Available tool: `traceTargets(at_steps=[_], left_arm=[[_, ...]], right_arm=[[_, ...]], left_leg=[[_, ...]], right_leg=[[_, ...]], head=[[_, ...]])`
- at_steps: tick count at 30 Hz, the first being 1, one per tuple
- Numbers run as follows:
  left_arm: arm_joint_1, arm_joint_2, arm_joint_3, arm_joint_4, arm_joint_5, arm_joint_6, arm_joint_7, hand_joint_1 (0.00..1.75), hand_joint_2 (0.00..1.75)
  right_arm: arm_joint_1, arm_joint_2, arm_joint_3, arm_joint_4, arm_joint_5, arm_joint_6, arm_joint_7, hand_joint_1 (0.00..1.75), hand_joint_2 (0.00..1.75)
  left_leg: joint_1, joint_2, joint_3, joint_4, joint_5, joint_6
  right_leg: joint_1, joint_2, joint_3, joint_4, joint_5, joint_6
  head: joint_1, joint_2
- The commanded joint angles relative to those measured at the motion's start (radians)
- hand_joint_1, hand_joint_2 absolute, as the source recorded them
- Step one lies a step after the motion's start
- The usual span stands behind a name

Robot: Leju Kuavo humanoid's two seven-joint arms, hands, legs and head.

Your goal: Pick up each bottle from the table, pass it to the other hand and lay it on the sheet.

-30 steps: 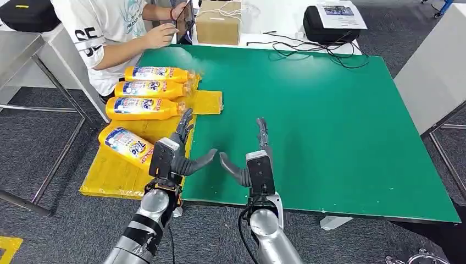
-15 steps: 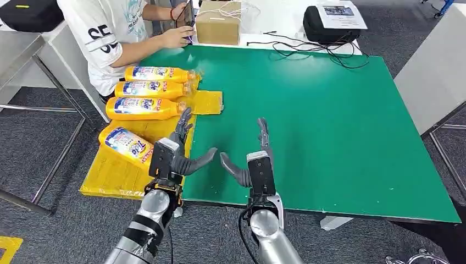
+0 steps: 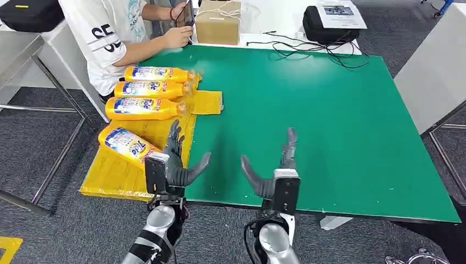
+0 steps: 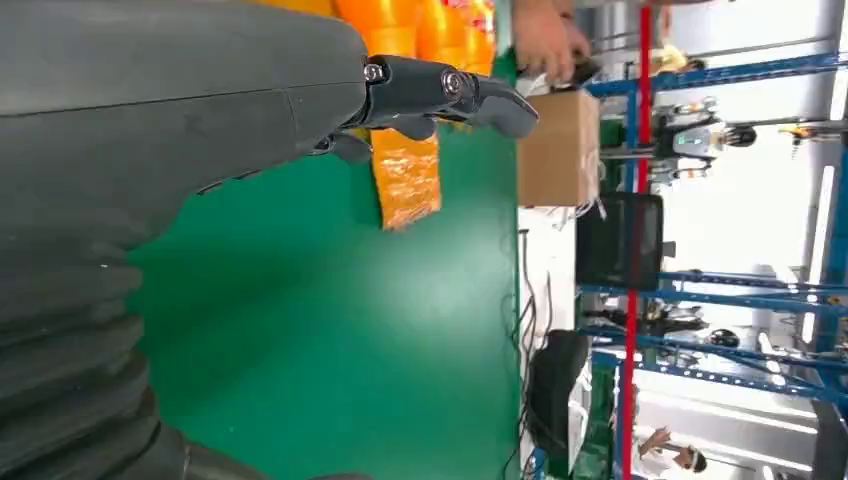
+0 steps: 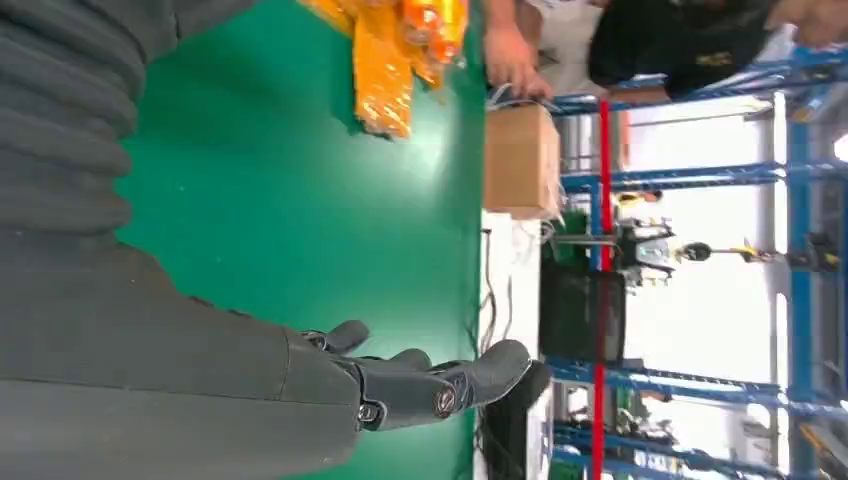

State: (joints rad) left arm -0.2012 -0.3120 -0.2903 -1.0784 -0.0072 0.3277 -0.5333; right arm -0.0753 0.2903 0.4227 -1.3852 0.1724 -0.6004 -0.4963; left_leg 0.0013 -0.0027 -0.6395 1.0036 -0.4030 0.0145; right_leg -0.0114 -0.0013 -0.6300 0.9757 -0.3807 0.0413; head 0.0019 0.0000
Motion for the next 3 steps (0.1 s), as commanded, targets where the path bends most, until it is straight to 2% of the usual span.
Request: traceTargets(at_steps=[1, 3], left_arm=[[-0.026, -0.017, -0.011, 0.072, 0.044, 0.004, 0.017, 0.00, 1.75], [-0.026, -0.019, -0.015, 0.073, 0.049, 0.006, 0.018, 0.00, 1.75]], right_arm=[[0.069, 0.012, 0.003, -0.070, -0.041, 0.001, 0.008, 0.00, 1.75], [0.067, 0.012, 0.003, -0.067, -0.043, -0.001, 0.004, 0.00, 1.75]], left_leg=[[0.000, -0.002, 0.004, -0.001, -0.001, -0.001], [0.000, -0.002, 0.005, -0.001, -0.002, -0.001]], right_leg=[[0.000, -0.002, 0.004, -0.001, -0.002, -0.001], [0.000, -0.002, 0.005, 0.000, -0.003, -0.001]], head=[[0.000, 0.000], [0.000, 0.000]])
